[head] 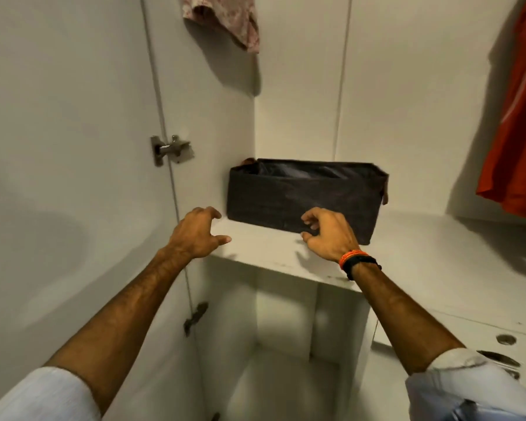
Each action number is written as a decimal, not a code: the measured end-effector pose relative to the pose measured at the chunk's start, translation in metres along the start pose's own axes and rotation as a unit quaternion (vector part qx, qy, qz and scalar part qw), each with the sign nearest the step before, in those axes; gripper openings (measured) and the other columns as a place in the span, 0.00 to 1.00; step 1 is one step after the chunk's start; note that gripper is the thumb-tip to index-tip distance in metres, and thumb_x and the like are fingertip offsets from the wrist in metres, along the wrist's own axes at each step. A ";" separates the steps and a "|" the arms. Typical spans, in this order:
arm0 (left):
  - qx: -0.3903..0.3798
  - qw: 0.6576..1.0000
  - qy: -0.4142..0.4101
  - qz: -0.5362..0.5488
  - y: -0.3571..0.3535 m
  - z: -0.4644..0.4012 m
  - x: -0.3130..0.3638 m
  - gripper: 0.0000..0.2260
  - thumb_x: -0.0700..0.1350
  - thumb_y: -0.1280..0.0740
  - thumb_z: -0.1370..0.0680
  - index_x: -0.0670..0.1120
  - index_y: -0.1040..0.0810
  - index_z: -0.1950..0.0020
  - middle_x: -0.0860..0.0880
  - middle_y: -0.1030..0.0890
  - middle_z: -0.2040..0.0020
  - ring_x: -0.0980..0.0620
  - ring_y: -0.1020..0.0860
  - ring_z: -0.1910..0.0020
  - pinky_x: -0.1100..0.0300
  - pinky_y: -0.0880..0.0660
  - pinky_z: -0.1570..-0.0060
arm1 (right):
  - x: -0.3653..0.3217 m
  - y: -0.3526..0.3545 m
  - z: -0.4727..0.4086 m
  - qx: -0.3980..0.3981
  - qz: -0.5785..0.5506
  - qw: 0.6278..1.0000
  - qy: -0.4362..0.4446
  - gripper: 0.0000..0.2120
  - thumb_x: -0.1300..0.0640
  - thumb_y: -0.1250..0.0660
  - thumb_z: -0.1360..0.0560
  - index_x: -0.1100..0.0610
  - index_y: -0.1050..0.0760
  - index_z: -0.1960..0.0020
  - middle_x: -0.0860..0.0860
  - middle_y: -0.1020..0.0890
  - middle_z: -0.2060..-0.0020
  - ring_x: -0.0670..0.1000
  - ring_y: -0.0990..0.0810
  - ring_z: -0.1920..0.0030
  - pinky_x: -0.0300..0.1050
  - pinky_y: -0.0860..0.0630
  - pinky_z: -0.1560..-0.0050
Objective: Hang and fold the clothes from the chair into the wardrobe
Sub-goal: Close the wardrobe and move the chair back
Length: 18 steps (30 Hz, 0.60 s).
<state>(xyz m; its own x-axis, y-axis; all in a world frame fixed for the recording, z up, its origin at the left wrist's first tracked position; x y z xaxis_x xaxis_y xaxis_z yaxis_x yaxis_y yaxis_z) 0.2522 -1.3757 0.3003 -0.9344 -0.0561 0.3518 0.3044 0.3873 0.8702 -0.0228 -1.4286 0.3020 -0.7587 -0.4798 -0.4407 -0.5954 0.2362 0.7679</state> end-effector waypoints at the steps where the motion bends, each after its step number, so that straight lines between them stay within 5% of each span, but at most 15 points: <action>1: 0.004 1.000 0.016 0.000 0.003 0.028 -0.004 0.30 0.57 0.24 0.29 0.47 0.28 0.32 0.45 0.24 0.35 0.46 0.23 0.40 0.49 0.24 0.41 | -0.008 -0.008 0.014 -0.014 -0.011 1.000 0.016 0.18 0.56 0.27 0.28 0.54 0.23 0.39 0.51 0.18 0.45 0.50 0.20 0.47 0.48 0.22 0.43; 13: 0.069 0.982 0.167 -0.051 0.097 0.246 -0.058 0.24 0.56 0.25 0.28 0.50 0.25 0.35 0.49 0.22 0.37 0.50 0.22 0.42 0.50 0.23 0.43 | -0.174 -0.074 0.137 -0.150 -0.158 0.967 0.130 0.17 0.58 0.27 0.29 0.53 0.22 0.41 0.45 0.18 0.51 0.46 0.19 0.56 0.41 0.22 0.48; 18: 0.237 0.957 0.164 -0.013 0.151 0.328 -0.083 0.14 0.51 0.26 0.26 0.50 0.23 0.43 0.55 0.20 0.46 0.56 0.19 0.55 0.53 0.21 0.52 | -0.265 -0.103 0.188 -0.186 -0.152 0.951 0.195 0.15 0.50 0.28 0.30 0.46 0.23 0.43 0.39 0.18 0.58 0.44 0.19 0.58 0.46 0.20 0.49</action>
<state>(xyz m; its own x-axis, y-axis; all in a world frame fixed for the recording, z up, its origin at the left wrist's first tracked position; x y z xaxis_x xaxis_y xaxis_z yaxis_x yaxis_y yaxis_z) 0.3147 -1.0107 0.2893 -0.8083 -0.3282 0.4888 0.0900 0.7516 0.6535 0.1898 -1.1669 0.2528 -0.3670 -0.7721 -0.5189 -0.5821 -0.2445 0.7755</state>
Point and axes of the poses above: each hand's wrist, its own z-axis away from the middle knuckle, its own y-axis out of the back of the hand, x = y × z, the point moved 5 cm from there along -z, towards the middle knuckle
